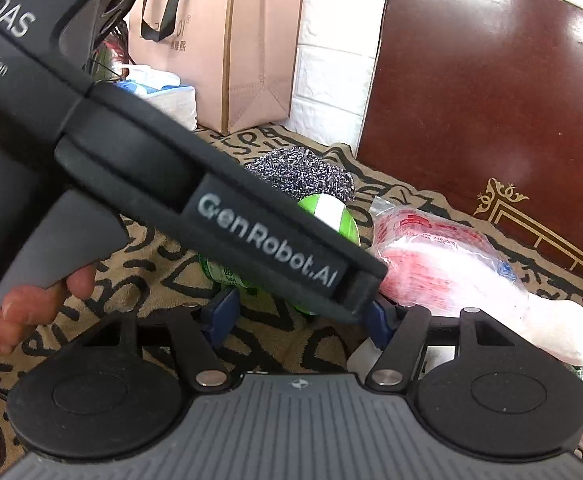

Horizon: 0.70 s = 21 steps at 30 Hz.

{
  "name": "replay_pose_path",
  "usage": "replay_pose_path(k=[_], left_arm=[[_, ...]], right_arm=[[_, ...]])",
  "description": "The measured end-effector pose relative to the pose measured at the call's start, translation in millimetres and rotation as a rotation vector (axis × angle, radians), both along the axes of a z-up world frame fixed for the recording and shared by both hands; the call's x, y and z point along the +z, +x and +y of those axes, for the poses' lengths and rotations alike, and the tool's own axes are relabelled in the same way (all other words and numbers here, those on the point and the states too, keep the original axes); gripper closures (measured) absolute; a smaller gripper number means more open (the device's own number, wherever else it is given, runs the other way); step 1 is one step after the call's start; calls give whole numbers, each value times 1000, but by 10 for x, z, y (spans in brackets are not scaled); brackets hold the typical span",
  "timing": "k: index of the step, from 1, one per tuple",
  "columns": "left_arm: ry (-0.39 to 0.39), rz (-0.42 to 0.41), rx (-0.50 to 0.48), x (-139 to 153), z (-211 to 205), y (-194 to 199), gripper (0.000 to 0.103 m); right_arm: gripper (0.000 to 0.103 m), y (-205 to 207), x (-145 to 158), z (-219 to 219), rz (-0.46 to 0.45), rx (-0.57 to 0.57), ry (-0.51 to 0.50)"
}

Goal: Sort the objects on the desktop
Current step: 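Grasp the green mosquito-repellent bottle with the left gripper, then lift the green bottle and carry it toward the cardboard box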

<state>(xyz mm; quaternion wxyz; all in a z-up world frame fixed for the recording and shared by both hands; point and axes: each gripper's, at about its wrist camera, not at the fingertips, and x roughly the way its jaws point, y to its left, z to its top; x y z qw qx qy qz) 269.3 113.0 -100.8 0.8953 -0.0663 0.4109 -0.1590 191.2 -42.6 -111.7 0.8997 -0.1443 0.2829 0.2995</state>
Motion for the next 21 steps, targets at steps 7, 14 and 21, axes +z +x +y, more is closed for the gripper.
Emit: replay_pose_path(k=[7,14,21], left_arm=[[-18,-14,28,141,-14,-248,16],[-47,-40,27,378,-135,-623,16],[-53,-82,-7,626,-411,-1021,16]], right_arm=[[45,-245,86,-88,-33,5,1],[53,-636,290,-323,-64,-9,50],[53,-1114,487,-650,-118,-34,80]])
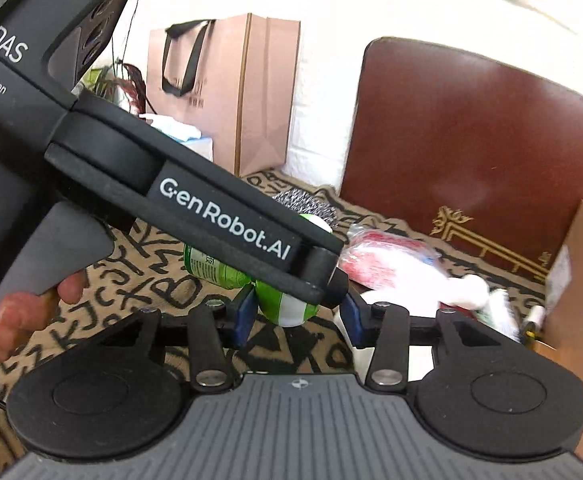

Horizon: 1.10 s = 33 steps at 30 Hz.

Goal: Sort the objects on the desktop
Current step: 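Lift the green bottle and carry it toward the cardboard box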

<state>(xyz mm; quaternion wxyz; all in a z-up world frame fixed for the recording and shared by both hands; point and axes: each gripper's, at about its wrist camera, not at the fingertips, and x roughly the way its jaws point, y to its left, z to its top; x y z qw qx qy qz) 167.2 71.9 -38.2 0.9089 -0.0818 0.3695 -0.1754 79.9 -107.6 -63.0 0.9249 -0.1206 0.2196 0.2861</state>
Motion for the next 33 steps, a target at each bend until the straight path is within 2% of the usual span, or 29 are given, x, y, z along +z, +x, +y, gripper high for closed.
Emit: replay_pose_path(k=[7,8,15,16,20,25,31,33], left_arm=[[15,-54,-75,240,-500,-313,16],[18,-60,-89,275,-590,-341,15],[32,-107,-181,515,-1224,-395,15],[34,-120,-195,561,-1329,-381,15],[34,-162,-241,725,-1682,-266,15],[5,-174,-279,910,-2026,39,15],[1,-181,-266,1002,-2338,546,15],[-17,-168,-261,992,-2394,756,15]], right_arm=[[53,-363,230,-554,-44,-66,37],[53,-295,268,-501,-49,-78,40],[53,-437,447,-1116,-86,-174,72],[53,-338,473,-1090,-92,-187,76],[52,-286,638,-1431,-117,-239,96],[52,-50,848,-1751,-150,-289,87],[53,466,1012,-2067,-142,-298,99],[53,789,1006,-2162,-132,-287,90]])
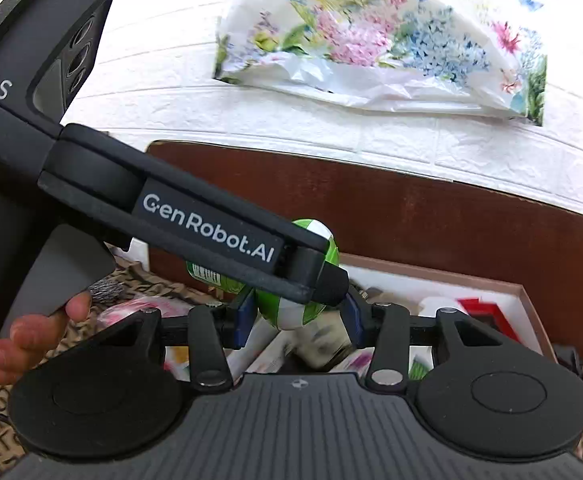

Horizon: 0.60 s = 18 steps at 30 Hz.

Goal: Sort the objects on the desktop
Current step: 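Lift the green bottle and carry it toward the cardboard box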

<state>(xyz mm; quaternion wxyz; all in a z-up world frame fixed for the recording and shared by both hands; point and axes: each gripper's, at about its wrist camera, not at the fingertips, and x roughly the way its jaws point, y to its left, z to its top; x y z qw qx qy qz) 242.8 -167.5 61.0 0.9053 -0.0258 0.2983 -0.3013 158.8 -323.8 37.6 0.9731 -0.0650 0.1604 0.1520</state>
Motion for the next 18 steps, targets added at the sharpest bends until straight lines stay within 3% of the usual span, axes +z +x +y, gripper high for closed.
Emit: replay_pose_path(k=[14,18], left_arm=[[-77,75,58,-321,-161,1130,15],[-96,54,42,-322,-151,1203,7]], right_arm=[[52,1265,-102,-220,164,72,-45],[45,1449,-126,-208,171,57,-55]])
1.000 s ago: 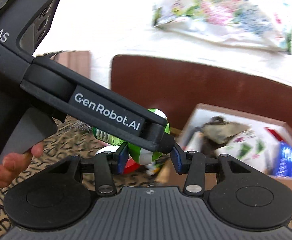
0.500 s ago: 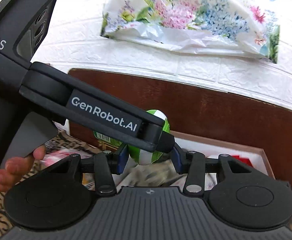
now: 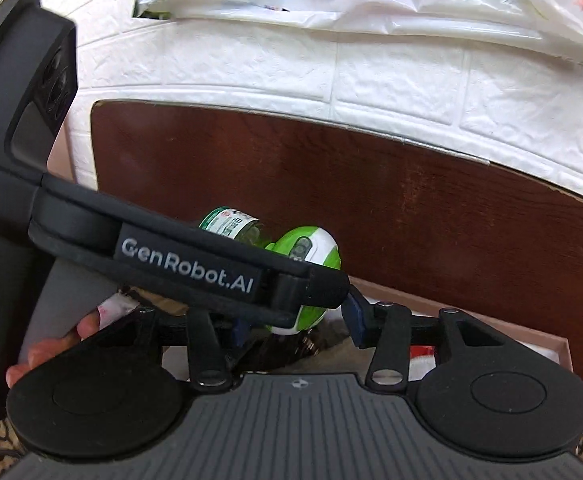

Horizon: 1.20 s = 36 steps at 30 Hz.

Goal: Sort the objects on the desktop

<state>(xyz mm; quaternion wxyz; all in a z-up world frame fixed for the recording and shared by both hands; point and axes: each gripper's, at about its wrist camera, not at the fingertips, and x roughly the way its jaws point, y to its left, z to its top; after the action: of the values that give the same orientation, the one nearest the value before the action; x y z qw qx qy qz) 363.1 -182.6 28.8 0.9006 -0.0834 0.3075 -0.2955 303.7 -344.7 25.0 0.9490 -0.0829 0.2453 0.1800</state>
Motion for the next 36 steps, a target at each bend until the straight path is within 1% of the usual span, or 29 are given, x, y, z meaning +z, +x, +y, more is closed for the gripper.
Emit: replay_pose_path(k=[1,2,4,7,12,16,19,23,24,25,26,27,29,30,31,32,36], left_arm=[[-7,5,-15,2,14,0,0],[-18,10,-30,1,37,-13,0],[-22,8,-45,-2,67,-51,0],[-10,28,-69,-40,67,-86,0],[2,22,-71,-99,93,-179,0],[1,23,-45,-102,178,-255,0],[-9,28,-33,-86,286,-299,0],[12,17,-30,-80,327,-373,0],[15,13,-32,-79,327,-393,0],[18,7,-36,-76,331,-418,0],[21,0,-36,-73,325,-438,0],[22,-5,-35,-69,316,-450,0],[21,-4,-26,-72,312,-472,0],[18,-4,-22,-66,306,-475,0],[15,-6,-21,-61,314,-486,0],[15,-9,-20,-54,325,-497,0],[15,-24,-16,-35,378,-504,0]], right_arm=[[35,19,-3,9,-2,-15,-14],[32,25,-7,22,-10,-26,-32],[31,6,-29,42,-17,-31,-65],[20,-45,-95,51,-26,-53,-101],[16,-172,-225,51,4,-46,-144],[15,-301,-275,59,20,-37,-183],[13,-400,-274,61,27,-30,-201],[12,-499,-227,50,40,-51,-222],[13,-539,-222,41,45,-57,-234],[18,-571,-217,39,50,-59,-246],[26,-589,-207,36,50,-56,-251],[32,-628,-203,37,50,-51,-247],[58,-637,-199,47,64,-43,-232],[65,-625,-191,67,75,-31,-219],[77,-618,-189,84,87,-12,-199],[83,-602,-190,104,101,9,-182],[84,-672,-169,208,98,76,-170]])
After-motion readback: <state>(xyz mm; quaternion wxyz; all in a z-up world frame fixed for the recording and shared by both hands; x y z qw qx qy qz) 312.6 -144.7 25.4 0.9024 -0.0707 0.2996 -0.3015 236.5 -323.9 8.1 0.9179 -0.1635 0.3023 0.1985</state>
